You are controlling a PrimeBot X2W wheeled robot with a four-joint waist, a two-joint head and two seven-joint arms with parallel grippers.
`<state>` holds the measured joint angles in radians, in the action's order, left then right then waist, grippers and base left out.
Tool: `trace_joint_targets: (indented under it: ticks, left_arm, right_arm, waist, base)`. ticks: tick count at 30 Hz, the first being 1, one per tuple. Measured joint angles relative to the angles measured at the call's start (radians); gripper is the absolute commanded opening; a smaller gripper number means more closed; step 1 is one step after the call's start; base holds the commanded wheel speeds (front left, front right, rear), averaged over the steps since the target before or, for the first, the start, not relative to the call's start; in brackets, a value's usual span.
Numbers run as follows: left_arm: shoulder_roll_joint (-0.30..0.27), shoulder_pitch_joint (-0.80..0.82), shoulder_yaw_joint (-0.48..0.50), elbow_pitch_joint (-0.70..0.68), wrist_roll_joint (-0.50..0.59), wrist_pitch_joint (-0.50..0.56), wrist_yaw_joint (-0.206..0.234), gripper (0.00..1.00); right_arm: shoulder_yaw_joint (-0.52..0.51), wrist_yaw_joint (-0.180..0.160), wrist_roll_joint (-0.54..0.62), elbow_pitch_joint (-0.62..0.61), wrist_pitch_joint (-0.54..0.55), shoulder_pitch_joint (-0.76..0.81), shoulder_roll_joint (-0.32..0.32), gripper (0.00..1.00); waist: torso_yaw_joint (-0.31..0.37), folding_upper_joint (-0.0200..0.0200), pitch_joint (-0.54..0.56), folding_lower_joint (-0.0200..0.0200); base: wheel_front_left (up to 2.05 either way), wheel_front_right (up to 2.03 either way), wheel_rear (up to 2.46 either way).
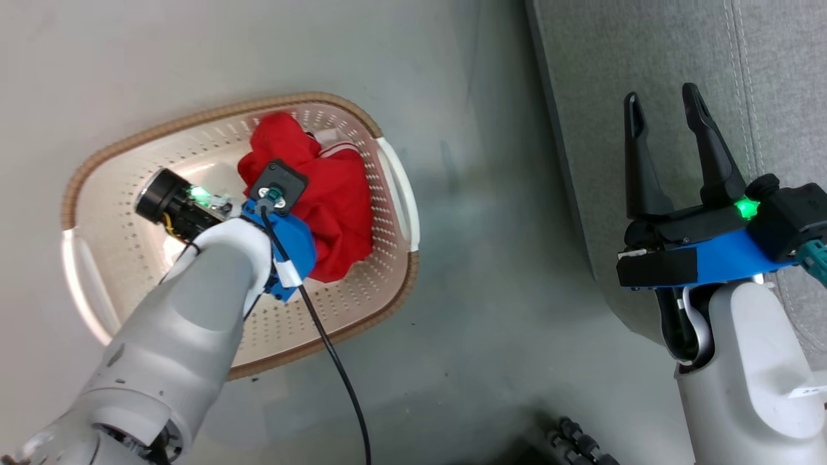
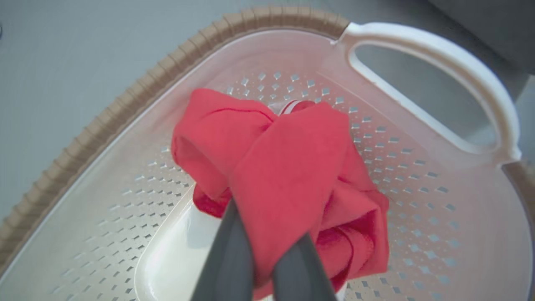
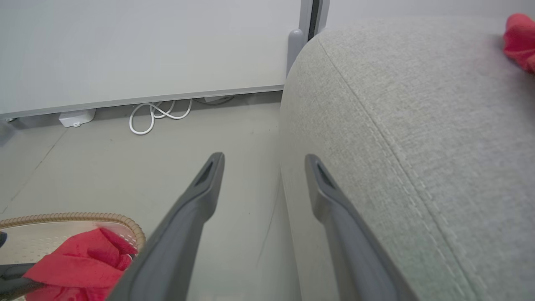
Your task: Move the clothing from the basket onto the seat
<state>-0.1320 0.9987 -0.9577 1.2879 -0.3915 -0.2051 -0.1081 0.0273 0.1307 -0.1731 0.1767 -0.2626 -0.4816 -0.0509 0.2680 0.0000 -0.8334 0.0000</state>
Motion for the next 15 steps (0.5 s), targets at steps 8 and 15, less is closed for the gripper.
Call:
trace_joint_targets:
  ticks: [8,15]
  left_arm:
    - [0.035,-0.005,0.020,-0.031,-0.033,-0.052,-0.007,0.00]
    - [0.024,-0.060,0.051,-0.138,-0.049,-0.057,-0.012,0.00]
  right_arm:
    - [-0.002,0.000,0.032,0.011,0.000,0.011,0.000,1.00]
    - [-0.017,0.000,0.053,0.029,0.000,0.035,0.001,1.00]
  waist:
    - [-0.056,0.0000,0.073,0.0000]
    - [-0.094,0.0000,0.165,0.0000]
  base:
    - [0.00,0.00,0.00]
    - [0.00,0.00,0.00]
